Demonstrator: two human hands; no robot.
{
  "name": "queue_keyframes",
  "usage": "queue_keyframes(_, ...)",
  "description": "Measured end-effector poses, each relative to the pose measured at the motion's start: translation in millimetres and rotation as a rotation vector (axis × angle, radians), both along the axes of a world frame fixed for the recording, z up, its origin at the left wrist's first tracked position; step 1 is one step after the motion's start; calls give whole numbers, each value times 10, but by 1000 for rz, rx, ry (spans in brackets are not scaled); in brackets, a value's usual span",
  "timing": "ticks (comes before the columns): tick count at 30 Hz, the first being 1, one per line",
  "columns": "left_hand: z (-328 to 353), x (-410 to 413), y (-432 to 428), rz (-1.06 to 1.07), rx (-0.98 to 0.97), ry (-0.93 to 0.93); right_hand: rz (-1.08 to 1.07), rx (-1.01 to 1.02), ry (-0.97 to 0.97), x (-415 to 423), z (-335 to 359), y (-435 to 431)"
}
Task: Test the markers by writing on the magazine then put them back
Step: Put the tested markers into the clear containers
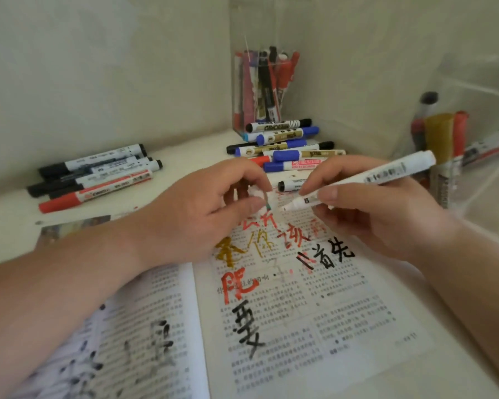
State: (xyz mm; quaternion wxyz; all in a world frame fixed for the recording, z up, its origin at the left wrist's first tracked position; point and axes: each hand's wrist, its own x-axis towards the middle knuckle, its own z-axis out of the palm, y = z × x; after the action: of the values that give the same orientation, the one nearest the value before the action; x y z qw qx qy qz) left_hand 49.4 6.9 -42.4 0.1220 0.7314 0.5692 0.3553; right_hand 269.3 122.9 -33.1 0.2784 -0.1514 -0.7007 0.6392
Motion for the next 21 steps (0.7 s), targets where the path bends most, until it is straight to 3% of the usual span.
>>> queue_keyframes(3, 53, 9, -1, 44, -45, -405, -73, -30, 18, -7, -1, -18)
queue_keyframes(5, 66, 17, 3, 15, -79, -472, -105, -36, 40, -31, 5, -29)
queue_keyframes(17, 103, 87, -35, 20, -118, -478, -67, 16, 76, -22, -16, 26)
queue_keyframes(21, 151, 143, -60, 102, -70, -170, -88, 39, -44, -40, 41, -70)
